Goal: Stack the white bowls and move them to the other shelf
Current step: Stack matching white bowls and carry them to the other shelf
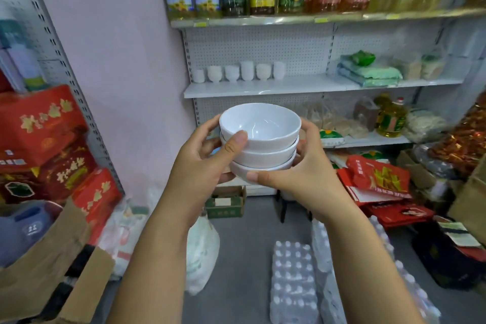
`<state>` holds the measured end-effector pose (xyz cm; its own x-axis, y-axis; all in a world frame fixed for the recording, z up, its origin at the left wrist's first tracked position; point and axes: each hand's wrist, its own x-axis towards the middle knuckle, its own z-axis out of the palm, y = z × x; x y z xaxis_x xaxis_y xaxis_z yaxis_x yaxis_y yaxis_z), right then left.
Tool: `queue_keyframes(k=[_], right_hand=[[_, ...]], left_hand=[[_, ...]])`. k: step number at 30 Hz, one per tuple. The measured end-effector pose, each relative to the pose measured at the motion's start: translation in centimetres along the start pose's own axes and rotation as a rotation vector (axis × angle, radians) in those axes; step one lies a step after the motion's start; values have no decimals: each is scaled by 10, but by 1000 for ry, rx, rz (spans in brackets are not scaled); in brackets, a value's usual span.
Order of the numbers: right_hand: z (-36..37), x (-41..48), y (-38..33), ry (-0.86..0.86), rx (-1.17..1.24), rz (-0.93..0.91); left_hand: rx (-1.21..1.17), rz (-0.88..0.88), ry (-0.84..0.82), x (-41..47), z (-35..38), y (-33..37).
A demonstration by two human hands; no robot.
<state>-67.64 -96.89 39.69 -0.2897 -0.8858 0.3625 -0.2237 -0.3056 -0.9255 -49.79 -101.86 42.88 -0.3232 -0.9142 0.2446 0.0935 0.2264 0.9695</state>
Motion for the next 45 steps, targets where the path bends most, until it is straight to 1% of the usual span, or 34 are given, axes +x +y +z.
queue_keyframes(k=[6, 15, 22, 24, 28, 32, 37, 42, 45], right_hand=[[18, 89, 36, 29, -21, 17], [28, 248, 120, 29, 20, 34], [1, 407, 164, 25, 20, 16], [-5, 432, 170, 24, 15, 4], [-12, 487, 197, 49, -10, 30], [-17, 541, 229, 94, -11, 58], [-19, 614, 265, 174, -70, 66], [-12, 700, 288, 245, -51, 61], [-7, 743, 308, 316, -54, 62]], left_hand=[[-17, -16, -10, 95, -22, -24], [39, -12, -27, 259, -27, -80], [24, 21, -28, 423, 1, -109], [9, 38, -33, 449, 5, -116], [-7, 15, -46, 515, 12, -141], [-38, -10, -96, 581, 20, -169], [-44, -24, -172, 672, 19, -196], [-40, -15, -285, 785, 9, -208], [-26, -12, -372, 843, 9, -219]])
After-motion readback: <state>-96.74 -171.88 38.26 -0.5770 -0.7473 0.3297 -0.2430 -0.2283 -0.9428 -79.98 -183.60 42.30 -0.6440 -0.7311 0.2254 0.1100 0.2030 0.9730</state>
